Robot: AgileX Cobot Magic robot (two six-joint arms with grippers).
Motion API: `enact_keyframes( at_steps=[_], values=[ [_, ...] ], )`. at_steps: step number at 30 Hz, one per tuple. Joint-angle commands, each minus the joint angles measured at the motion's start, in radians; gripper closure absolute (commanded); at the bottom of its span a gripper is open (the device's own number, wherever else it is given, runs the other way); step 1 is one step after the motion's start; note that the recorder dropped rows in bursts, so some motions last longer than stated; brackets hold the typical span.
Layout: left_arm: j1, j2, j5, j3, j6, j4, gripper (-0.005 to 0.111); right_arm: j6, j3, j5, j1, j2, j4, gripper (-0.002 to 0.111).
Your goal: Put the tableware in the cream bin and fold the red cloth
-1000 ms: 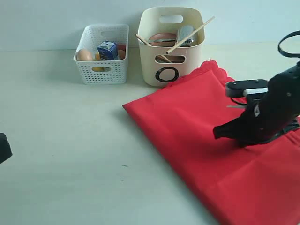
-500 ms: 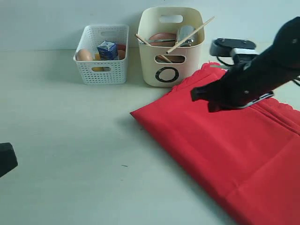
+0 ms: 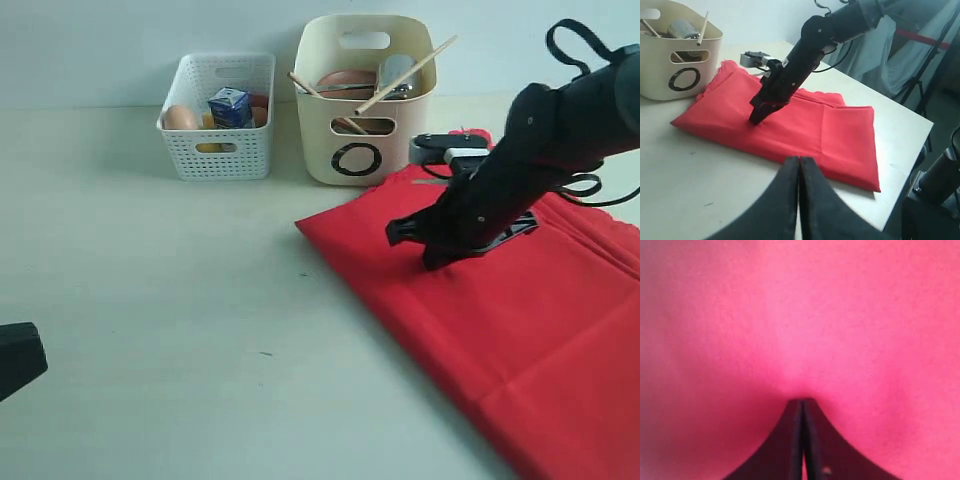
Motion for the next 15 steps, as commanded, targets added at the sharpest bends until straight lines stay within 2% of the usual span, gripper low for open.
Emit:
enact_keyframes(
  at_steps=[1, 8, 11, 15],
  values=[
    [0.001, -0.004, -0.005, 0.008, 0.000, 0.004, 0.104, 0.028, 0.065, 0.073, -0.143, 0.020, -0.107, 0.108],
    [0.001, -0.004, -0.005, 0.008, -0.002, 0.004, 0.104, 0.089, 0.083, 0.023, -0.339, 0.012, -0.107, 0.108],
    [0.001, -0.004, -0.005, 0.008, 0.000, 0.004, 0.104, 0.114, 0.077, 0.009, -0.387, 0.008, -0.105, 0.108],
    [0.001, -0.004, -0.005, 0.008, 0.000, 0.004, 0.104, 0.101, 0.063, 0.043, -0.397, -0.053, -0.100, 0.108]
  ],
)
